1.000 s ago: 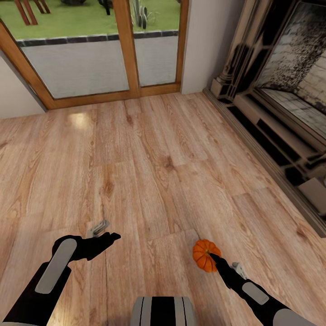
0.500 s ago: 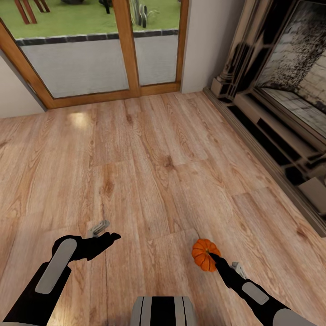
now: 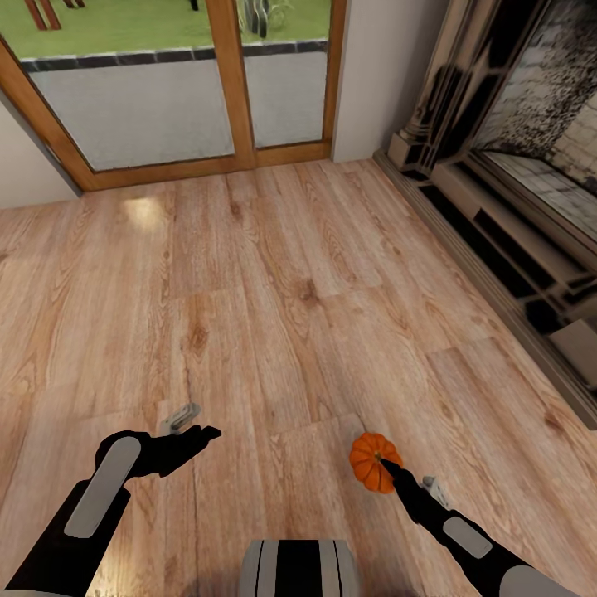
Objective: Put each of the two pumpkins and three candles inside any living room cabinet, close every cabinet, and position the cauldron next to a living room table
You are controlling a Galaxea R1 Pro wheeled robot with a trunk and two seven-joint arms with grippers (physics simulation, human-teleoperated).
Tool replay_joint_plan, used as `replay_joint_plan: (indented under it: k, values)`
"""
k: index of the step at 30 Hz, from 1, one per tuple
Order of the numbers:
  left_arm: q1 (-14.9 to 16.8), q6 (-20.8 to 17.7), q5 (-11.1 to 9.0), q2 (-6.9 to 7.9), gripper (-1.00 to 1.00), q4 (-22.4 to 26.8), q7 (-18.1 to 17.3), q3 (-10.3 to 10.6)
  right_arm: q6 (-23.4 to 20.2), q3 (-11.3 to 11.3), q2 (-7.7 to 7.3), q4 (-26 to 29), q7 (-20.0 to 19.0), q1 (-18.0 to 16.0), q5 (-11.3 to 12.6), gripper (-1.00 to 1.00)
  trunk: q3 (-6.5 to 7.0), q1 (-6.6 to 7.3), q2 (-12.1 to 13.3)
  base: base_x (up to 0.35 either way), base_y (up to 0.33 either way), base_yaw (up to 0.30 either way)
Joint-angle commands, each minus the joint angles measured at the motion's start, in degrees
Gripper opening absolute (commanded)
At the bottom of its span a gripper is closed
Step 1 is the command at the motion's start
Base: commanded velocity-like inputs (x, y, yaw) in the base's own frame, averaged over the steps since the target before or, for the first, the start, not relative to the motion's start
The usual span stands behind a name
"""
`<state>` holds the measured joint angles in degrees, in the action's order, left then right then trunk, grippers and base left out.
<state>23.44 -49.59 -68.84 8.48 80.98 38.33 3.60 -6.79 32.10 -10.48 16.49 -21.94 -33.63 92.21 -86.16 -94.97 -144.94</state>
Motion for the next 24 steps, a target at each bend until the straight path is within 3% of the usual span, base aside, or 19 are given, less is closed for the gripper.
replay_joint_plan:
  k: [1, 24]
  values:
    - [0.03, 0.02, -0.55, 0.04, 1.0, 0.06, 0.6, 0.09, -0.15, -0.11, -0.07, -0.18, 4.45, -0.03, 0.51, 1.0, -0.04, 0.0, -0.01, 0.0, 0.0, 0.0]
    - [0.03, 0.02, -0.58, 0.04, 1.0, 0.05, 0.6, 0.09, -0.07, -0.09, -0.07, -0.15, 4.45, -0.03, 0.51, 1.0, -0.04, 0.0, -0.01, 0.015, 0.049, 0.0]
